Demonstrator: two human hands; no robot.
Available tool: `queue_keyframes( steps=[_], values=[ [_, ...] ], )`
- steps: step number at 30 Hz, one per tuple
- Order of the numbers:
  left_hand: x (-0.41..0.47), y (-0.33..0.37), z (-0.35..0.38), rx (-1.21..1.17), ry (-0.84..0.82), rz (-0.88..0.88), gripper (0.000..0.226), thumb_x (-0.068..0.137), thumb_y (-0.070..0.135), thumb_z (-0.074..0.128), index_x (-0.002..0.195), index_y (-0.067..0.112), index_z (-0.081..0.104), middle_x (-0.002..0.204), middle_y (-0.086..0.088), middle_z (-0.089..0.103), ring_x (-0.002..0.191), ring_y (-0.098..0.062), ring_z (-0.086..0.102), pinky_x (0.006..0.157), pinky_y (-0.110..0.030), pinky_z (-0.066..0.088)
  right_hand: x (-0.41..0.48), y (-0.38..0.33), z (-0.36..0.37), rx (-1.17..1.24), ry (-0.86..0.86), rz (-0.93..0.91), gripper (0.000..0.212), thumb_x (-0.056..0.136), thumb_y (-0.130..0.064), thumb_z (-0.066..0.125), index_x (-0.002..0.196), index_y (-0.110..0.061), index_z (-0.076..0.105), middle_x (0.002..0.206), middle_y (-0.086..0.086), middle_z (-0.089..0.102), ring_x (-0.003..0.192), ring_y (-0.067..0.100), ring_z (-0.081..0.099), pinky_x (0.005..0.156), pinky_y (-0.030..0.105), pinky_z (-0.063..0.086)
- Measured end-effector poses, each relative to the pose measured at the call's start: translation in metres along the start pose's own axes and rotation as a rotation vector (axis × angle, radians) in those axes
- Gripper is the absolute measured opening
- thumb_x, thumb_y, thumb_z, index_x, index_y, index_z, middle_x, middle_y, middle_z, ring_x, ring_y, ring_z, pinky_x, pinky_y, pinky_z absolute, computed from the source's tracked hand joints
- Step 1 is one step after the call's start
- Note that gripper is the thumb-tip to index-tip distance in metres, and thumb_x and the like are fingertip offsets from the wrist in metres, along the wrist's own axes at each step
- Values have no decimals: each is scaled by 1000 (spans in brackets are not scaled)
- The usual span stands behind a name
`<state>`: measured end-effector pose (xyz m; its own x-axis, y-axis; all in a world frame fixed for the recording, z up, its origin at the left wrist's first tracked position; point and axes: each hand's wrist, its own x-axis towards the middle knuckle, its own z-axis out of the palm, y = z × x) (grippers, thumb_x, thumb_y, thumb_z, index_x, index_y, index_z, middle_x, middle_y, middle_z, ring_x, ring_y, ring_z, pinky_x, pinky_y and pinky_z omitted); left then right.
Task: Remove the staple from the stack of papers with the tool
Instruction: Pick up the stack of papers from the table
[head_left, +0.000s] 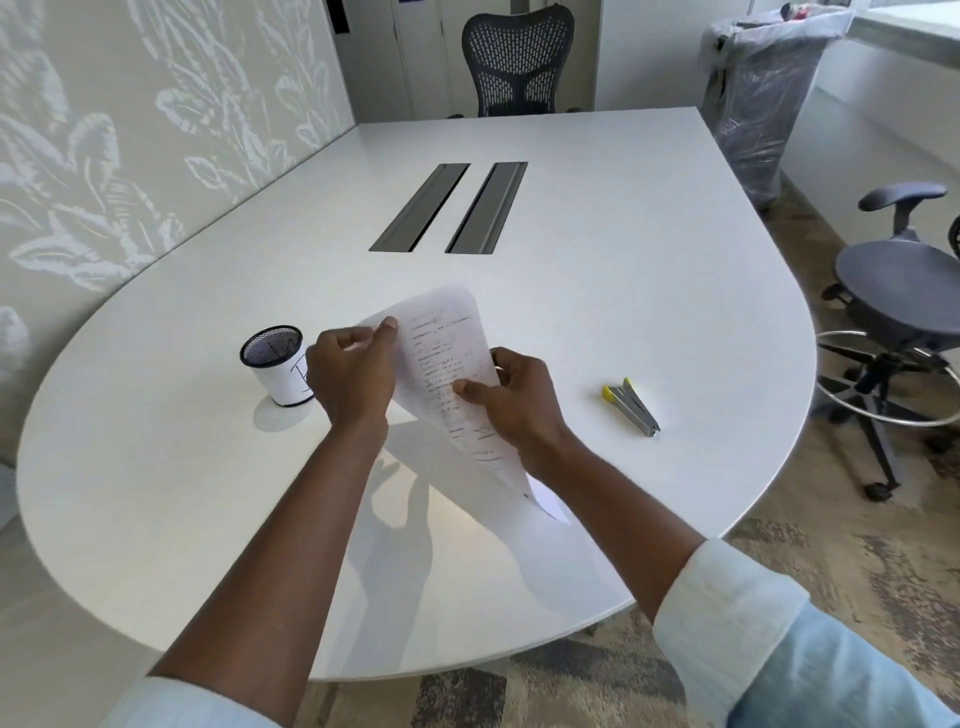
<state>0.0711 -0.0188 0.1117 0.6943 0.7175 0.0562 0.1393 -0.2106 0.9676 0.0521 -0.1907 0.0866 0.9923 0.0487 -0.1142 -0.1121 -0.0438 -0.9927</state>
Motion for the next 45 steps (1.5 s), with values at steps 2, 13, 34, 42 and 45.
queue_keyframes(
  steps=[2,13,34,42,45],
  values=[
    [2,-8,-4,-77,-22,-130,68,82,62,84,108,0,76,115,-18,78,112,-37,71,86,-37,52,-3,-9,-10,122,-64,-3,19,92,-2,83,109,-7,79,106,13,85,90,31,83,86,51,69],
    [8,-25,-39,-522,-626,-229,43,76,52,88,99,16,79,97,0,81,89,-17,77,86,-36,61,16,-48,-69,473,-327,16,35,95,3,75,130,6,74,129,28,76,110,44,77,100,61,62],
    [4,-100,-44,-73,-464,-319,23,82,3,93,101,-2,81,102,-21,86,84,-33,81,75,-37,66,68,71,-67,-351,-117,17,23,81,-7,95,86,-1,74,70,0,56,66,13,56,69,28,49],
    [40,-76,-31,13,-563,-167,24,77,9,98,96,3,85,104,-17,86,95,-27,75,100,-46,59,68,64,-72,-410,-301,9,27,79,-6,96,85,1,71,65,-4,53,65,13,48,67,26,43],
    [43,-64,-17,100,-657,-101,29,81,18,97,102,2,84,99,-11,86,85,-18,67,79,-31,51,68,62,-72,-452,-344,18,26,81,-5,95,86,3,70,55,-15,46,51,5,42,56,16,39]
  ],
)
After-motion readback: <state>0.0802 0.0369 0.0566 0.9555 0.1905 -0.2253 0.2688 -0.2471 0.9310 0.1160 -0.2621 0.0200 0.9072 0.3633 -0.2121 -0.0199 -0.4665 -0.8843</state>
